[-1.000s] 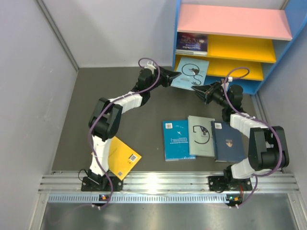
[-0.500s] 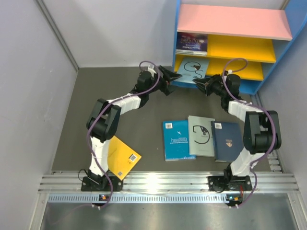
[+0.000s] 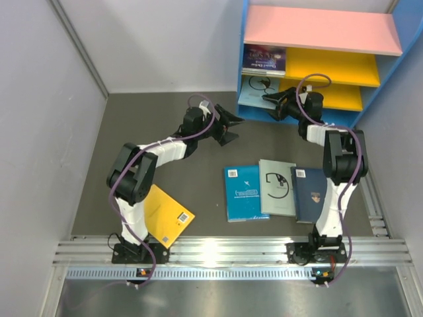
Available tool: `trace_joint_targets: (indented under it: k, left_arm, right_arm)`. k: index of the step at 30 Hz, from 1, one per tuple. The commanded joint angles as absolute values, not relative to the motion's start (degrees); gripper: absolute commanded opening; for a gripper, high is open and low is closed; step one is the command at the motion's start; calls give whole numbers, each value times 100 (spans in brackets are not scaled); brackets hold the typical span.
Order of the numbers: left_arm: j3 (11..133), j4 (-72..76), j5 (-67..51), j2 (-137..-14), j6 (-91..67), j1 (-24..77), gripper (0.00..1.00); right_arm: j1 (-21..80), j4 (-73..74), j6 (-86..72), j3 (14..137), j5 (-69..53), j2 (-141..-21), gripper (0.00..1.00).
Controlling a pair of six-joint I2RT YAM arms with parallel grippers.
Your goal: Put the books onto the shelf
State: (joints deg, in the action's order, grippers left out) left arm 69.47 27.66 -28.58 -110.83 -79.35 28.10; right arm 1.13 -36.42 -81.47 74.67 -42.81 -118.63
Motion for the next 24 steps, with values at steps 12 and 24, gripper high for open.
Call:
trace_joint_targets:
  k: [12,24]
  left_arm:
    - [6847,2136,-2988,-10600,-7322,2795,91]
    - [6724,1706,-3015,-10310,-7040,2795,90]
  right_arm:
    - [44,-4298,-7893,6725,-4570,-11383,71]
    - [44,-3736,-7488,6969,-4483,-11460,13]
